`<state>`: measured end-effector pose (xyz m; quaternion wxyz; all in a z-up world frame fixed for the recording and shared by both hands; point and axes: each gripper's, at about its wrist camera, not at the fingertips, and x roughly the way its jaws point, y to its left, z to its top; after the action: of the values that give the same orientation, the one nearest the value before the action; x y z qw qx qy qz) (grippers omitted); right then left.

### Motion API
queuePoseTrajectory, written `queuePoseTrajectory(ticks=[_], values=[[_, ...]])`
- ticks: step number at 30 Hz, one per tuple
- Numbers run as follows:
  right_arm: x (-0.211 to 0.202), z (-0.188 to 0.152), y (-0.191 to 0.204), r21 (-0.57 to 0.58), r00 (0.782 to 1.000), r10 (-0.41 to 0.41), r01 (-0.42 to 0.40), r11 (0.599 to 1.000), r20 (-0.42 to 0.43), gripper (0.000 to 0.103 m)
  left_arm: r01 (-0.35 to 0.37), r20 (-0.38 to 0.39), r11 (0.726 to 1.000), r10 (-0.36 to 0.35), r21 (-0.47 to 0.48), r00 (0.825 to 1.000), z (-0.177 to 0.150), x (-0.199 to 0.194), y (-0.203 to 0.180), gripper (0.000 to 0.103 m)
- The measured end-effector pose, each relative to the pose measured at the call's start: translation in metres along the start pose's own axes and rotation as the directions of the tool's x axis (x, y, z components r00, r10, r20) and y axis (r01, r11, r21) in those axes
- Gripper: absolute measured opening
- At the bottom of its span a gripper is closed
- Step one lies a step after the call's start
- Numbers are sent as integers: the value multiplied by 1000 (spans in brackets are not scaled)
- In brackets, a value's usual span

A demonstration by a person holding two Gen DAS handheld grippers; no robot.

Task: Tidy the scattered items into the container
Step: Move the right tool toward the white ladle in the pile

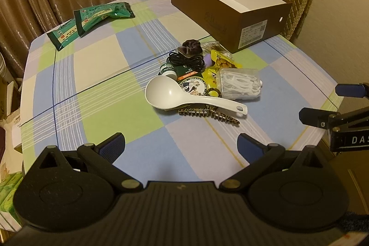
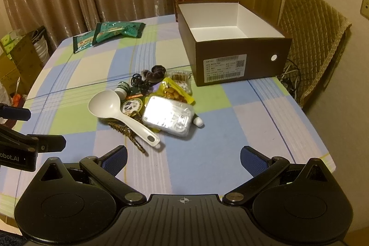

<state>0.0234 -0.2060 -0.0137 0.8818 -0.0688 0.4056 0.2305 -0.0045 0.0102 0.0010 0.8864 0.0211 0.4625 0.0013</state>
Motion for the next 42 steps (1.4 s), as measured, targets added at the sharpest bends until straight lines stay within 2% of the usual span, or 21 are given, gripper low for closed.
queuePoseTrajectory(ticks=[23, 32, 42], values=[[8, 1, -5, 3, 1000, 14, -14, 1000, -7, 101, 14, -17, 1000, -14, 1, 1000, 1, 10, -1, 102], [16, 2, -7, 1, 999, 44, -44, 999, -10, 101, 26, -43, 999, -27, -25, 999, 0, 17, 7, 102], [30, 6, -8, -4, 996, 85, -85, 996, -9, 101, 7, -28, 999, -8, -39, 1000, 0, 22, 22, 102]])
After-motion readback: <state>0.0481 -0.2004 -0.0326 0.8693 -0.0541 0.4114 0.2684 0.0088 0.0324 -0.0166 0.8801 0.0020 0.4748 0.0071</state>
